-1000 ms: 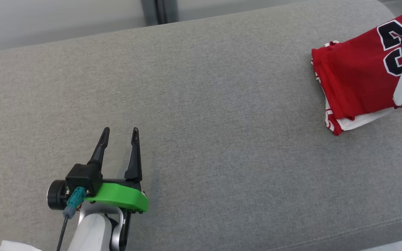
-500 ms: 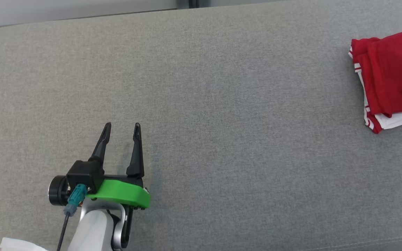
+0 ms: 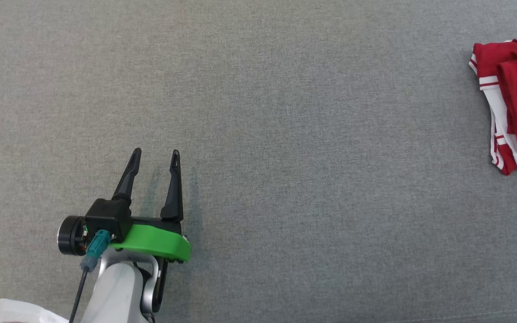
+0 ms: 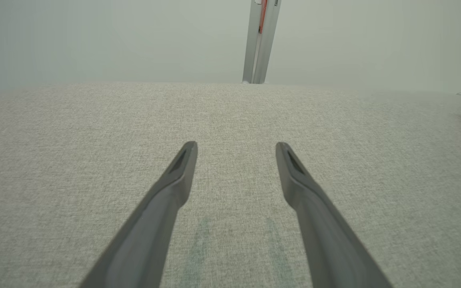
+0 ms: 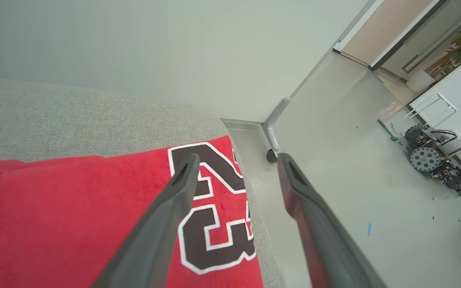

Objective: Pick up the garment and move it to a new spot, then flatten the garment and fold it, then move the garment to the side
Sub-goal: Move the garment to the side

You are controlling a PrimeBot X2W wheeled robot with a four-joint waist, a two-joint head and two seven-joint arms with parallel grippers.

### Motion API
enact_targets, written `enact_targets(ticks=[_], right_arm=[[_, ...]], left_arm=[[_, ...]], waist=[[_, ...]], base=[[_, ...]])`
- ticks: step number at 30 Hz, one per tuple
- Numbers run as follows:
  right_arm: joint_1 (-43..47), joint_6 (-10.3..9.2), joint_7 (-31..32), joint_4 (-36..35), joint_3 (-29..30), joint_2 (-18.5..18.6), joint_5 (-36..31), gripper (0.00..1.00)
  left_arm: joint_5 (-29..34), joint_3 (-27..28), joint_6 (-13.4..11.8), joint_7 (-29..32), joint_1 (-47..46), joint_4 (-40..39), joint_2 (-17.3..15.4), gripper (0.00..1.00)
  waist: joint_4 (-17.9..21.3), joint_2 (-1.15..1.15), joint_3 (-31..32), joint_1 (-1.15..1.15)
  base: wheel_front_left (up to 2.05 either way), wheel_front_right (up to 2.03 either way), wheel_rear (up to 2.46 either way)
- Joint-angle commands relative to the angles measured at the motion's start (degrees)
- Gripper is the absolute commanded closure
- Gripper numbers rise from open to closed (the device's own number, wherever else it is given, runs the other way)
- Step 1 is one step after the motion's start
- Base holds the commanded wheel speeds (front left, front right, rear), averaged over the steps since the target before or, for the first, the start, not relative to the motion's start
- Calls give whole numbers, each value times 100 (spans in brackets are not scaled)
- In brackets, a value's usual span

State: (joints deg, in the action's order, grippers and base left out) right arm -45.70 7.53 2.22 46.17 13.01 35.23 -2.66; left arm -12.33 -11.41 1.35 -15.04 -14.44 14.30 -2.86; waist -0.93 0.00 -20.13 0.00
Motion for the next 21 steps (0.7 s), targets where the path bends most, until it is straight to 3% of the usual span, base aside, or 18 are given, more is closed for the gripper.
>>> enact_targets(ticks=[1,7,15,21], right_arm=[[-56,-8,-121,61,37,-122,-94,0],[-222,-8,-684,205,-37,-578,-230,0],[-253,-8,-1210,44,-406,-1021,98,0],[21,-8,-1486,-288,-741,-1482,387,0]], left_arm=[[70,18,15,-17,-91,13,-27,0],[98,53,17,-17,-35,66,-35,0],[-53,192,92,-17,-172,-8,-34,0],[-200,445,-41,-17,-215,81,-24,0]], waist=[[15,0,9,0],[158,0,150,0],[315,0,471,0],[388,0,838,0]], base=[[0,0,0],[0,0,0],[0,0,0],[0,0,0]])
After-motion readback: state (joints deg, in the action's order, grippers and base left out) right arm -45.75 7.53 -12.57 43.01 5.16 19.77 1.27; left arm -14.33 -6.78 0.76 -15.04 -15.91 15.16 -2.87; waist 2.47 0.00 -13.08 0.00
